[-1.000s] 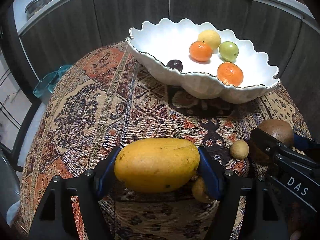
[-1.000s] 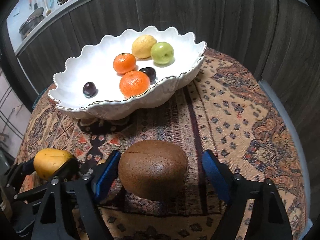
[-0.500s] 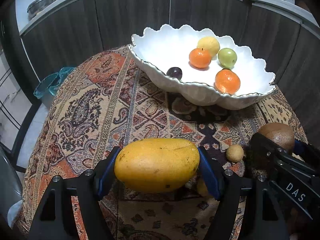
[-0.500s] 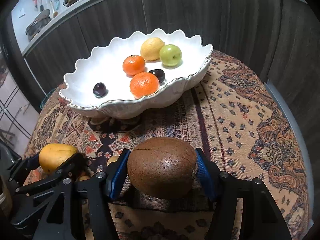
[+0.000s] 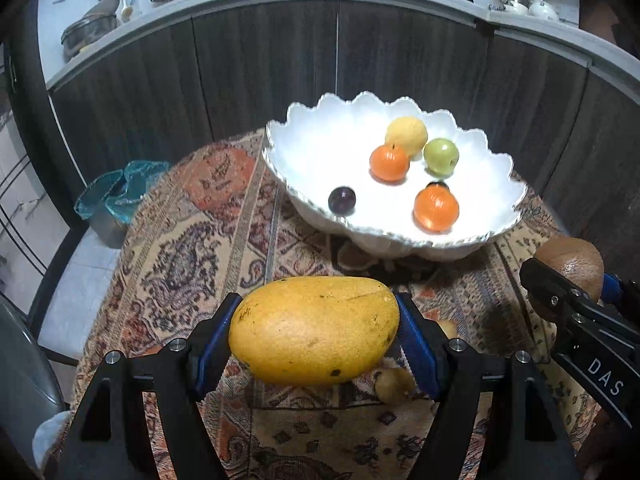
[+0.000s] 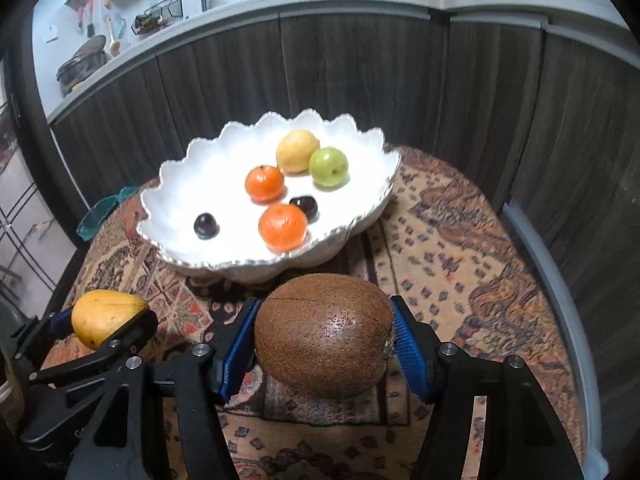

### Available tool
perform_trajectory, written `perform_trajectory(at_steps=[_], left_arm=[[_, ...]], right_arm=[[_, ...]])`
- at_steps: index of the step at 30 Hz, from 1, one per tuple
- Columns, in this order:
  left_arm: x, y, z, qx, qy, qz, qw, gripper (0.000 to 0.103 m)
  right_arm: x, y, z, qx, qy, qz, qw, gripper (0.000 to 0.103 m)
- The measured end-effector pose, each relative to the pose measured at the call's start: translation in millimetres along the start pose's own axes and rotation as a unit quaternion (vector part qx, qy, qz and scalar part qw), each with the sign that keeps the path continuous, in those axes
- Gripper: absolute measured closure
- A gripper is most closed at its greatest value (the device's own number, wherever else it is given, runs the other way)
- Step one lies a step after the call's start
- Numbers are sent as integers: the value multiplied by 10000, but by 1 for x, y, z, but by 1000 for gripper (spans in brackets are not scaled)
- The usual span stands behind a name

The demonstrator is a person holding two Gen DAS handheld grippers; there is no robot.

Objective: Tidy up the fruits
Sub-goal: 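Lift the mango and kiwi and carry both over the bowl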

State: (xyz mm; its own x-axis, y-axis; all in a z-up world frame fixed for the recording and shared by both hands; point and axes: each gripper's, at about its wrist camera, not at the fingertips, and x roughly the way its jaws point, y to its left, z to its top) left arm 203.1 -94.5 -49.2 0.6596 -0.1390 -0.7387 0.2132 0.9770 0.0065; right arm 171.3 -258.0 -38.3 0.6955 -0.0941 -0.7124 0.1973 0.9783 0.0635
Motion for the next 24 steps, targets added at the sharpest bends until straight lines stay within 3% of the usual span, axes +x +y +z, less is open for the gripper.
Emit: perform_trajectory(at_steps=[24], left_arm=[[-33,-2,79,120,-1025,-5,9947,28]], right_arm=[[-30,-2,66,-204,-886,-211,9956,39]])
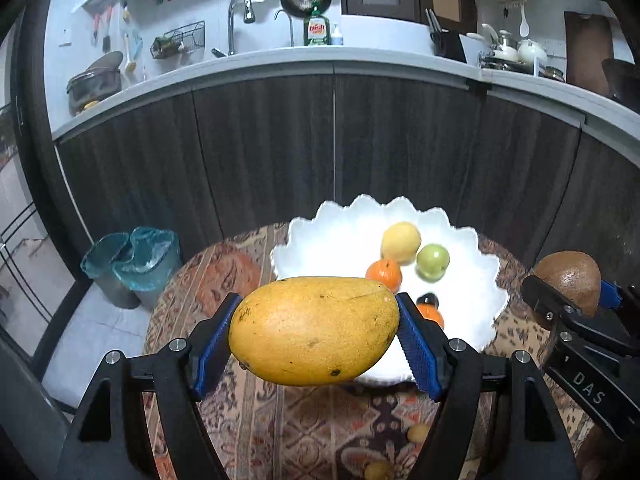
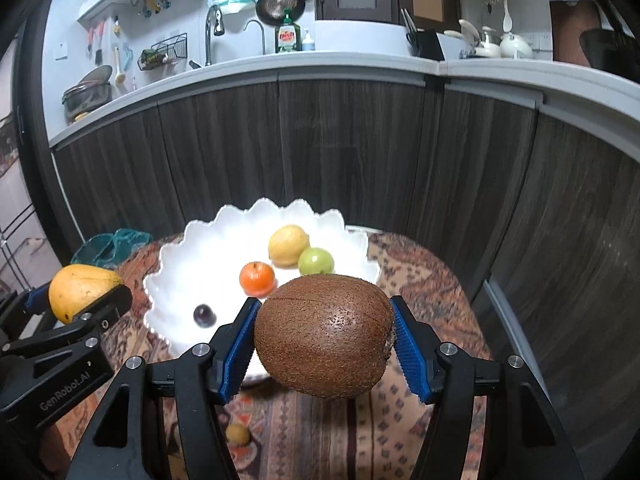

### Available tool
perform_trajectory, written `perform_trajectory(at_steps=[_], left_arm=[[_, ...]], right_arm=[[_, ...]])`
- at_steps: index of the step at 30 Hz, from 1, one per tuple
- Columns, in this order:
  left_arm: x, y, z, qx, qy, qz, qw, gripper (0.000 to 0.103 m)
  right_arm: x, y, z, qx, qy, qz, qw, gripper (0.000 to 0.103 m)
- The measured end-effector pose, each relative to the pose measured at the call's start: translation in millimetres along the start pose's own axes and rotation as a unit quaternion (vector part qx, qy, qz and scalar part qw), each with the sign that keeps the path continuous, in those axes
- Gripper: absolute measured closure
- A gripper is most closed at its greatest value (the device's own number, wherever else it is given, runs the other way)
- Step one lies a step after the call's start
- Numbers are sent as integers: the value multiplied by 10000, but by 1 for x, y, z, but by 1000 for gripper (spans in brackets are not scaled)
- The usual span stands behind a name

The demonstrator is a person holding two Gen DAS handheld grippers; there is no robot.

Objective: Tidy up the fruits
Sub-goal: 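Lift the mango and kiwi and carry both over the bowl, then open the left gripper to drop the mango while the right gripper releases the kiwi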

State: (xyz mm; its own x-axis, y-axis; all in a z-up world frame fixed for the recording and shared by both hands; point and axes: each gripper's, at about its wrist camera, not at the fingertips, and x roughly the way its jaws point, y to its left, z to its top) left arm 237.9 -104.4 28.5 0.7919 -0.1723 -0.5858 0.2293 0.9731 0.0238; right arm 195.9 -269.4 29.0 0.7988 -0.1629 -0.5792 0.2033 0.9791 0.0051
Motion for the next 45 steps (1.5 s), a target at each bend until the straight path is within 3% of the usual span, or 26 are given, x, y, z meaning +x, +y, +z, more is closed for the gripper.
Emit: perform_trajectory(at_steps=[5,15,32,34,35,38,45], left_arm=[[10,-2,10,76,-133,-31,9999,28],[60,-8,22,261,-51,-199,9994,28],[121,-9,17,263,617,-238,9975,28],[119,-8,15,278,572,-172,9978,22],[116,-8,16,300,505,-82,9982,11],[106,-4,20,266,326,77,9991,5],[72,1,30,293,-44,366,9989,0]], right_arm=[[13,0,12,-25,-145,-30,9999,39],[55,3,25,-198,-35,-42,9998,39],[116,6,19,-202,464,5,9987,39],[113,5,20,-200,398,-62,9990,38],[109,5,22,-239,320,-141,9991,35],[98,8,27,-369,84,-400,9985,15],[73,7,36,-278,-125,-621,9976,10]])
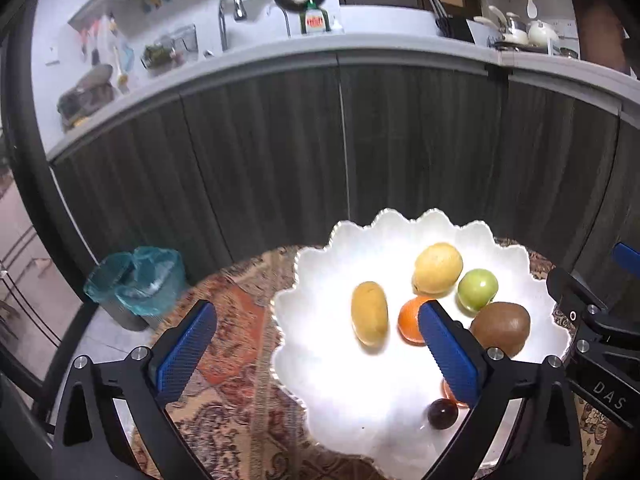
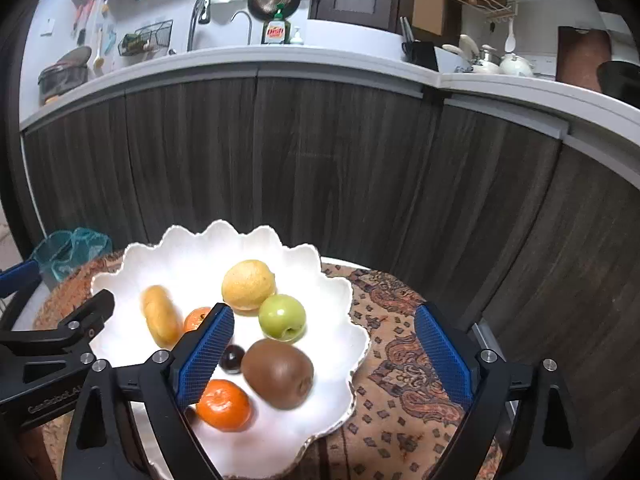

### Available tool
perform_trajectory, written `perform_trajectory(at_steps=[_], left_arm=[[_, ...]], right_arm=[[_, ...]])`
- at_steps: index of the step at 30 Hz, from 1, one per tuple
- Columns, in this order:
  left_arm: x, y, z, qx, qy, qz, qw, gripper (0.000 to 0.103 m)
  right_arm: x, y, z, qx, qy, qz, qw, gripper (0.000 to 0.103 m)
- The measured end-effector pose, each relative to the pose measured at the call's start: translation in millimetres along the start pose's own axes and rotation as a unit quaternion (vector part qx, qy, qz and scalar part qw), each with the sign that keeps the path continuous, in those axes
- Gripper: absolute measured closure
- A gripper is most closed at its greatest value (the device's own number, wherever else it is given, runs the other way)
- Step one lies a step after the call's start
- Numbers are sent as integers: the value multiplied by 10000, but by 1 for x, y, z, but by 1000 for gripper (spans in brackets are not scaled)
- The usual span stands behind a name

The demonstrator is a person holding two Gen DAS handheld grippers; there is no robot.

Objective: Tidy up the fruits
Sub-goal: 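Open the left gripper to drop the mango while the right gripper releases the kiwi, then withdraw both open grippers from the bowl toward the small potatoes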

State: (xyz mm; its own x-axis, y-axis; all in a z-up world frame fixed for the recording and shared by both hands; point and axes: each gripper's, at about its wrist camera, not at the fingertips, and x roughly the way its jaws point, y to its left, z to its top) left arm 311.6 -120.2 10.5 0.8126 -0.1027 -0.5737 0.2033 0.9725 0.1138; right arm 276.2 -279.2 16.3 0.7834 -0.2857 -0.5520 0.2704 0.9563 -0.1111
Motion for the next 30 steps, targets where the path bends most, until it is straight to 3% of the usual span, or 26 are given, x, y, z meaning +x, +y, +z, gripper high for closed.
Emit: perform_trajectory(at_steps=[17,23,30], left_arm=[[-90,14,-7,-119,-454,62,9989,0],[-115,12,-22,-141,-622,62,9979,0],[-127,6,-51,-112,-510,-79,9986,0]], right_arm=[[-90,-11,-4,207,-549,119,9982,10],[-112,-20,-17,324,-672,97,9972,10],[-126,-30,-40,450,-627,110,9970,10]])
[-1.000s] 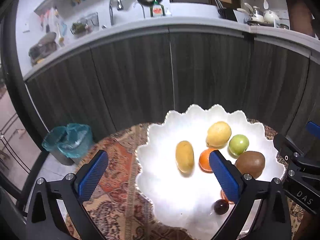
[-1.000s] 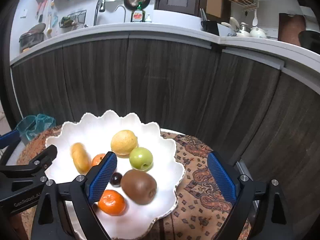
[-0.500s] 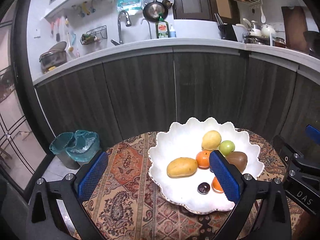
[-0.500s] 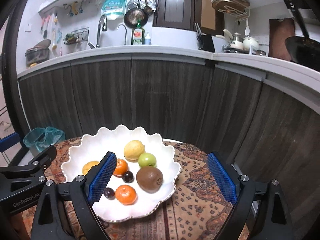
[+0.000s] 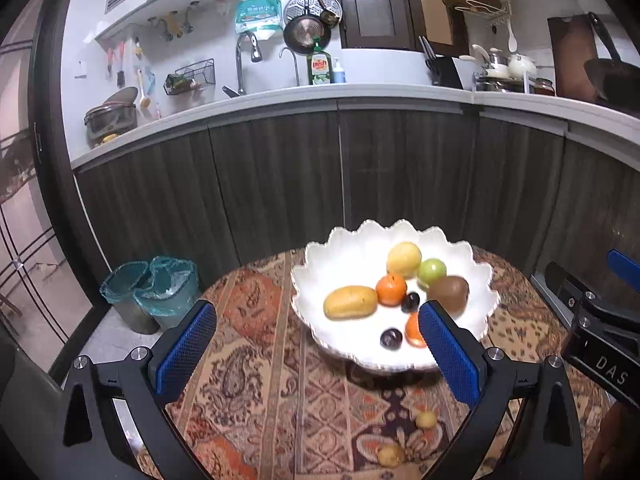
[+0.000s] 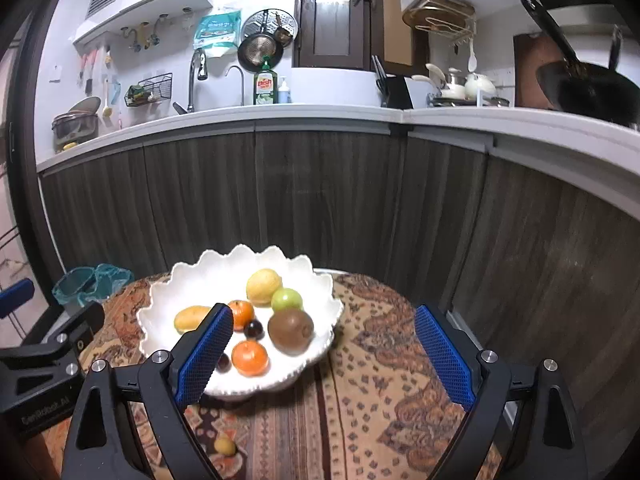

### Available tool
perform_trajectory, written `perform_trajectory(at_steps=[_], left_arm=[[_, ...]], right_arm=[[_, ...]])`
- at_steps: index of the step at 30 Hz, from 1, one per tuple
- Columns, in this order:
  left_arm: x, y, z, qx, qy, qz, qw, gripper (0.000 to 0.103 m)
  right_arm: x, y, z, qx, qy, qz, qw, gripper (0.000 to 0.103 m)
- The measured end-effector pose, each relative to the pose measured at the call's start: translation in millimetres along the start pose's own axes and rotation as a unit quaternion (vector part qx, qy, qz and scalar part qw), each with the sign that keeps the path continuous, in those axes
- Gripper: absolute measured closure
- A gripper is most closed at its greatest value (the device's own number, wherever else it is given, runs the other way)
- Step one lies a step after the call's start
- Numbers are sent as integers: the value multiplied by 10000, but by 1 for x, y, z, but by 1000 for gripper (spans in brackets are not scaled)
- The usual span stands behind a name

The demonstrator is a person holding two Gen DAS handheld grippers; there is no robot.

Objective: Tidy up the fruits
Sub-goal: 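Withdraw both open grippers from the bowl toward the small potatoes, then close the left gripper on a small potato while the right gripper grasps the other potato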

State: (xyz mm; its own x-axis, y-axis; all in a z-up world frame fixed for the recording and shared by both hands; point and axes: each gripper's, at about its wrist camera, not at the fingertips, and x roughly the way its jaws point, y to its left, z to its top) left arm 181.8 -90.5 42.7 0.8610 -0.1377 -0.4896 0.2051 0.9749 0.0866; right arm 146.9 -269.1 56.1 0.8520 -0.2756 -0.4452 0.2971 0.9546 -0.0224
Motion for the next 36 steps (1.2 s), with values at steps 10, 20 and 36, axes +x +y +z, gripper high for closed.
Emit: perform_trajectory(at_steps=[10,20,36], left_arm=[[5,-7,-47,55,367,-81,9993,5],[17,-17,-86,78,924,-313,9952,19],[44,-36,-111,113,1642,-750,9835,42]], right_arm=[[-7,-5,-41,119,295,-45,9995,10],[-6,-7,-79,110,644,-67,9978,10],[9,-19,-105,291,1031,-41,9942,10]])
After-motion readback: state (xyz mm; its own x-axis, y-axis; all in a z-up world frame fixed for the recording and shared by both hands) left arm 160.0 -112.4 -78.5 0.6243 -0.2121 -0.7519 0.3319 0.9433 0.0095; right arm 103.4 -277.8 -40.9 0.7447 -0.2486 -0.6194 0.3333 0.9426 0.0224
